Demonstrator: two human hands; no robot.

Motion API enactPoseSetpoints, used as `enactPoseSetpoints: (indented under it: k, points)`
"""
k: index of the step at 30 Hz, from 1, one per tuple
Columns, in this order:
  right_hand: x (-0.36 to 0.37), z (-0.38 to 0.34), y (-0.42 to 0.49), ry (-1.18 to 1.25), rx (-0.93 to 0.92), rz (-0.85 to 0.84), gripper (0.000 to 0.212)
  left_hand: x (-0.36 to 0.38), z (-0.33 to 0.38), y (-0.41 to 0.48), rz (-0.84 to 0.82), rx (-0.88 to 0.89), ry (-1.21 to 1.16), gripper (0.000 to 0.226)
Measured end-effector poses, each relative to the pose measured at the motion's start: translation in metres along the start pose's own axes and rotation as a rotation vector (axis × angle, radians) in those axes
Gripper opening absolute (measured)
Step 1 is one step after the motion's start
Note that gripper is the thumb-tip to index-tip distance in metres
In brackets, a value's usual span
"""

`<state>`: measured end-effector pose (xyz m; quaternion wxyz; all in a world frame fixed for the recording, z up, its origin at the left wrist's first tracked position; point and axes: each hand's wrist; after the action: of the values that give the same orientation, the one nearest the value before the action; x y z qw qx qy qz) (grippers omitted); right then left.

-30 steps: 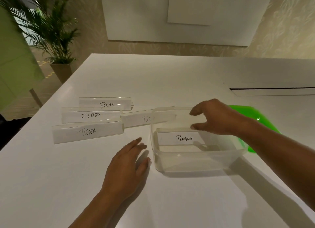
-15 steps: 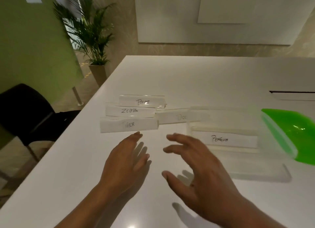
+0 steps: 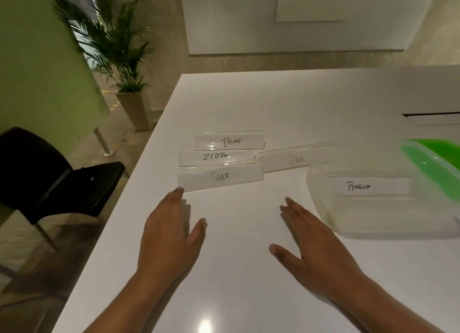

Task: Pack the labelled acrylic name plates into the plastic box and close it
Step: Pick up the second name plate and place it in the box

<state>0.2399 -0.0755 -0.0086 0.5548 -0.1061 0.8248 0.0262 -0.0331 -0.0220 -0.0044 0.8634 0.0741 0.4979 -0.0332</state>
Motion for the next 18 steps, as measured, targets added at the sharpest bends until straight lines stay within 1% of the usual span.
enactPoseSetpoints:
  k: [5,8,12,14,15,18]
  points:
    - [0.001,-0.002,0.004,-0.120,0.031,-0.089,0.085,0.006,-0.008,0.005,-0.032,-0.031,0.030,0.080]
    - [0.003,-0.001,0.005,-0.130,0.042,-0.094,0.085,0.006,-0.009,0.005,-0.060,-0.039,0.008,0.077]
    - [0.005,0.001,0.007,-0.072,0.026,-0.046,0.082,0.002,-0.009,0.005,-0.050,-0.055,-0.150,0.069]
    - [0.004,0.001,0.009,0.009,0.014,-0.002,0.074,-0.001,-0.008,0.008,-0.003,-0.076,-0.309,0.060]
    - [0.003,0.000,0.011,0.088,0.007,0.026,0.068,-0.002,-0.007,0.011,0.028,-0.086,-0.389,0.055]
    - [-0.004,-0.009,0.029,0.373,-0.046,0.096,0.047,-0.008,-0.007,0.025,0.126,-0.135,-0.472,0.047]
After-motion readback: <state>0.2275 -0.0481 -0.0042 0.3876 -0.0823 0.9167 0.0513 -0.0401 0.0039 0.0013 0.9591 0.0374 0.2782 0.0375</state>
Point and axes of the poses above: each hand's wrist, its own y-axis towards the middle knuckle, its own x-axis out of the palm, z = x × y, and after that the axes turned 14 degrees about -z, right-handed
